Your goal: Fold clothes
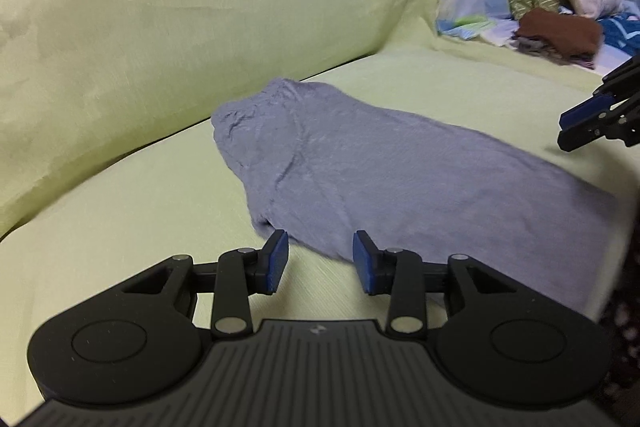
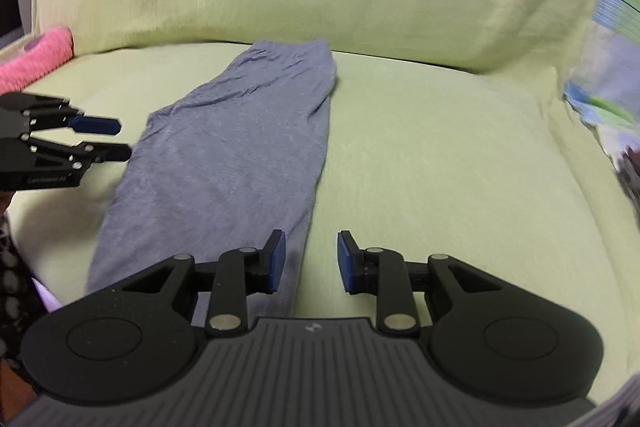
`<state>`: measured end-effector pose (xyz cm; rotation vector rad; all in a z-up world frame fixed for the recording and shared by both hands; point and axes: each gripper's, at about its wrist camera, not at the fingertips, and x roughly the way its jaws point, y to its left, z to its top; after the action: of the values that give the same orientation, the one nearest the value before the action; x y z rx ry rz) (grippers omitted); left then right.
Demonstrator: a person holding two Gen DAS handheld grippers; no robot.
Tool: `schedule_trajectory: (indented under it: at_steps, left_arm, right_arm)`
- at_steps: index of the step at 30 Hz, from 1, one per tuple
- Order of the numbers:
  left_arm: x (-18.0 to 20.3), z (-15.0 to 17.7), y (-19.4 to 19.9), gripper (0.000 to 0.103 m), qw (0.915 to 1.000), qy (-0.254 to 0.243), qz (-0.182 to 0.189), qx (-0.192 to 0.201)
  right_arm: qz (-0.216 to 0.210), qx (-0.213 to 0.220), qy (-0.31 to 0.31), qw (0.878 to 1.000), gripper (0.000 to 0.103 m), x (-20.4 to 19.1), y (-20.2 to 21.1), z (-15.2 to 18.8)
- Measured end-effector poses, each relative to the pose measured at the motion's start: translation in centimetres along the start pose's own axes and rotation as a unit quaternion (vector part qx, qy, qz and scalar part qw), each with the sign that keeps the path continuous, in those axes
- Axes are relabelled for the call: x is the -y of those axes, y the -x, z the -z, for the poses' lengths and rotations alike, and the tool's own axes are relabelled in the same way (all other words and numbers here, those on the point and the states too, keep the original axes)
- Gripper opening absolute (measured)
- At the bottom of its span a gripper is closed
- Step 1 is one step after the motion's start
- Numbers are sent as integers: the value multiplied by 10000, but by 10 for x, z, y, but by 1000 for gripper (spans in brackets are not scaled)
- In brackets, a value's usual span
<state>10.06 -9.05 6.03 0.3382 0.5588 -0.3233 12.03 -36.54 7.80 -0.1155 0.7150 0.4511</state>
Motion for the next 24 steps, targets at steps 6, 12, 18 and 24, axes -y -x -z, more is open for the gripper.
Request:
schedule_trajectory:
  at_steps: [6,12,18,24]
  left_arm:
    - [38,20,27,45,9991,-394,150,-86]
    - [53,24,38,45,9980,-524,281,-200]
    - [59,24,42,44,9981,-470,293,-272]
    - [63,30,44,45,9977,-493,302,-351]
  right_arm:
    - [119,51,-303,9995,24,-5,26,35]
    - [127,133,-356,9992,27,-11,43,45]
    - [129,115,-454,9988,34,-9,48,53]
    - [127,49,-472,9988,35,-8,45,55]
